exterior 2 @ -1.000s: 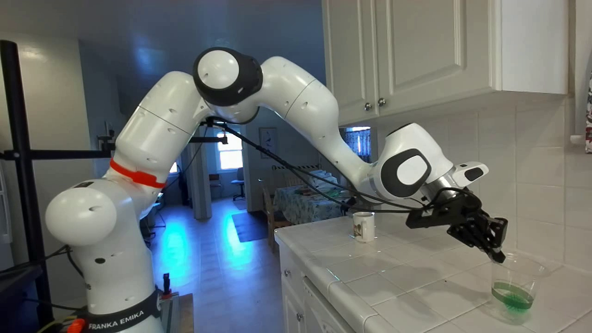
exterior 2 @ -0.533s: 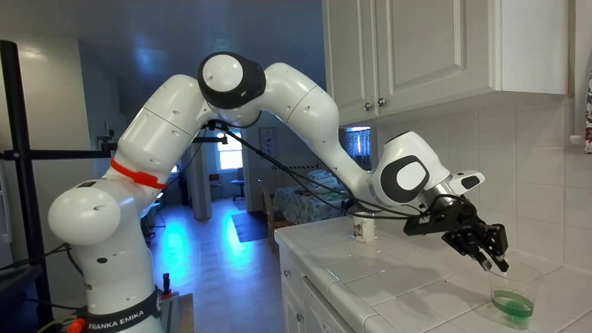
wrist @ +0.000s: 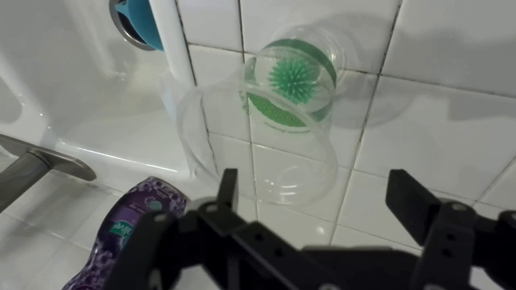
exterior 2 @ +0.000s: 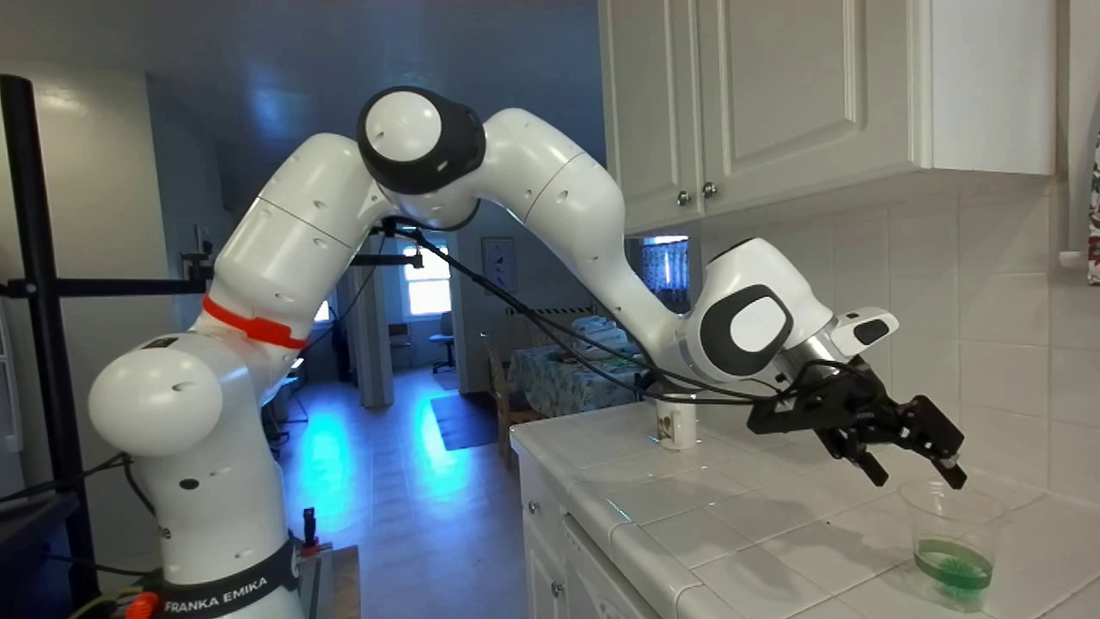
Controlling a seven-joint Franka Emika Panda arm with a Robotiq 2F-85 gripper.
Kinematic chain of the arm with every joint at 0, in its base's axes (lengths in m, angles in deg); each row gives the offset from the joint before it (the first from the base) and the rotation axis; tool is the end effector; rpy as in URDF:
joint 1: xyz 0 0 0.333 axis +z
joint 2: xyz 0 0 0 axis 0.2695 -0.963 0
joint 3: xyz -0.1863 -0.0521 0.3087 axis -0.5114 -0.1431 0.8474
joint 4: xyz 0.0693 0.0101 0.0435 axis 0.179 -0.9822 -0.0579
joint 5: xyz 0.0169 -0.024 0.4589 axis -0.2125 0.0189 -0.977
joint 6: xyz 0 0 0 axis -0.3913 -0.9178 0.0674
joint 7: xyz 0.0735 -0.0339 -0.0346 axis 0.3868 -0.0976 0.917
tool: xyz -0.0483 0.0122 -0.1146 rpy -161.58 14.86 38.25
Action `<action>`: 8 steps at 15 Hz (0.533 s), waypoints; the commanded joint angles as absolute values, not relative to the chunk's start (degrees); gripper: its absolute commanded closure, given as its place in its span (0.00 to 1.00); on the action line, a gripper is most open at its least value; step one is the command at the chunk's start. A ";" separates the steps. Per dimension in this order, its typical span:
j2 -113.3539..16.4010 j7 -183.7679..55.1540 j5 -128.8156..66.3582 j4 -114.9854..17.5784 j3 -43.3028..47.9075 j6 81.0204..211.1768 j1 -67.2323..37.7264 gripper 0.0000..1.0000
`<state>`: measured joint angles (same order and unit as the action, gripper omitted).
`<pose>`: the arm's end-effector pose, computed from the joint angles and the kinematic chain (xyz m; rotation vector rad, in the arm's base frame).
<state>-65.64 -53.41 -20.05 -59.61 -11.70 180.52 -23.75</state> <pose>0.7190 -0.3031 0.2721 2.6549 -0.0206 0.6424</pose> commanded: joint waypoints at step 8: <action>-57.60 -47.62 -37.13 -62.68 2.26 168.97 -37.81 0.00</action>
<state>-59.41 -52.21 -29.26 -62.13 -3.88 172.98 -32.08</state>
